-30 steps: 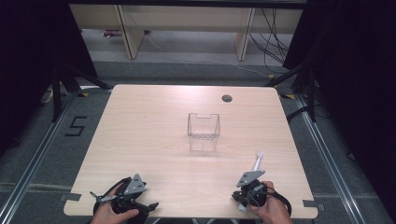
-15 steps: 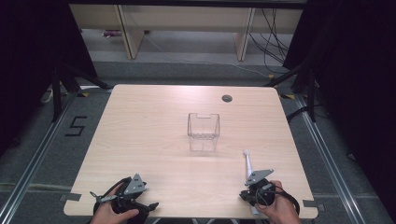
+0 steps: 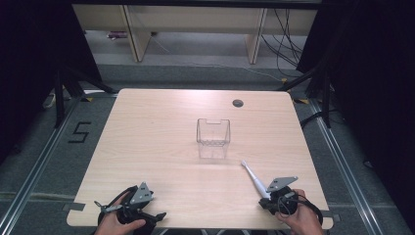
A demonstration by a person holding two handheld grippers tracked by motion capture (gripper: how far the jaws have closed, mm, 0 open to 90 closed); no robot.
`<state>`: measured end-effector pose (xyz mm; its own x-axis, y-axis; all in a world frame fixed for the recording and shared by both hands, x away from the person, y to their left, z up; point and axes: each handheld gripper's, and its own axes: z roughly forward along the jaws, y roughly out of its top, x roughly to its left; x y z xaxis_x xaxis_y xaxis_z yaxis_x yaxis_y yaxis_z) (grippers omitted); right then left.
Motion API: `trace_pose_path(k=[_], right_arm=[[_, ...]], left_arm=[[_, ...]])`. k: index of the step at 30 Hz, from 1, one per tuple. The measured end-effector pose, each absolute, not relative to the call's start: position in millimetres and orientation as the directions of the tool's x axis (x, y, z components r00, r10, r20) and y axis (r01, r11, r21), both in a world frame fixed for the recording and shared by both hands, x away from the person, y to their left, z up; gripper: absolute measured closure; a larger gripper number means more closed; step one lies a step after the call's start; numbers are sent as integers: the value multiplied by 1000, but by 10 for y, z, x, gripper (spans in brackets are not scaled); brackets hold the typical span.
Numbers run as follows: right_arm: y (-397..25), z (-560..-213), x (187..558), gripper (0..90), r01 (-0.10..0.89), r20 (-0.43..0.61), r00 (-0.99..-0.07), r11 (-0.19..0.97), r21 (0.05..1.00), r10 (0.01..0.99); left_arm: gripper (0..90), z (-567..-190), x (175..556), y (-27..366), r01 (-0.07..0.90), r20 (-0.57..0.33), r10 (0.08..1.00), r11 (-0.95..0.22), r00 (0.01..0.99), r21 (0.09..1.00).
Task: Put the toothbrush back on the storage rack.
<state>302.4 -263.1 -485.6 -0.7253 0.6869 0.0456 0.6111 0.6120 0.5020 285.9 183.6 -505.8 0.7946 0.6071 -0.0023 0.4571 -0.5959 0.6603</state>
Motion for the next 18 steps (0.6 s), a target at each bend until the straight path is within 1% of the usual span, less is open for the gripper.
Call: trace_pose_path(k=[3, 4, 7, 10, 12, 13, 15, 16, 17, 18], right_arm=[[-2675, -4856, 3050, 853, 592, 54, -749, 630, 503, 661], [-2689, -4858, 3046, 854, 618, 56, -724, 612, 494, 687], [-2721, -4854, 3056, 856, 614, 57, -727, 610, 501, 684], [-2753, -4830, 3049, 858, 629, 44, -706, 596, 499, 707], [-2761, -4829, 3036, 859, 641, 68, -698, 579, 505, 713], [-2781, -4825, 3058, 860, 624, 43, -709, 598, 502, 704], [-2774, -4822, 3047, 861, 650, 60, -689, 579, 492, 722], [-2801, -4837, 3072, 861, 609, 43, -717, 596, 523, 695], [-2821, -4830, 3086, 861, 594, 43, -737, 615, 519, 675], [-2826, -4818, 3081, 859, 590, 31, -734, 614, 524, 679]], left_arm=[[152, -5059, 2859, 1835, 457, -1, 607, -597, 795, 660], [152, -5058, 2859, 1835, 457, -2, 607, -596, 794, 660], [151, -5058, 2859, 1836, 457, -2, 607, -596, 794, 660], [152, -5058, 2859, 1836, 457, -2, 608, -596, 794, 660], [151, -5058, 2859, 1835, 457, -2, 607, -596, 795, 660], [151, -5059, 2859, 1834, 457, -2, 607, -597, 795, 660], [152, -5059, 2859, 1834, 457, -2, 607, -597, 795, 659], [152, -5058, 2860, 1835, 456, 0, 606, -599, 796, 658], [152, -5059, 2860, 1834, 457, -2, 607, -597, 795, 659], [152, -5059, 2860, 1835, 457, -1, 607, -597, 795, 659]])
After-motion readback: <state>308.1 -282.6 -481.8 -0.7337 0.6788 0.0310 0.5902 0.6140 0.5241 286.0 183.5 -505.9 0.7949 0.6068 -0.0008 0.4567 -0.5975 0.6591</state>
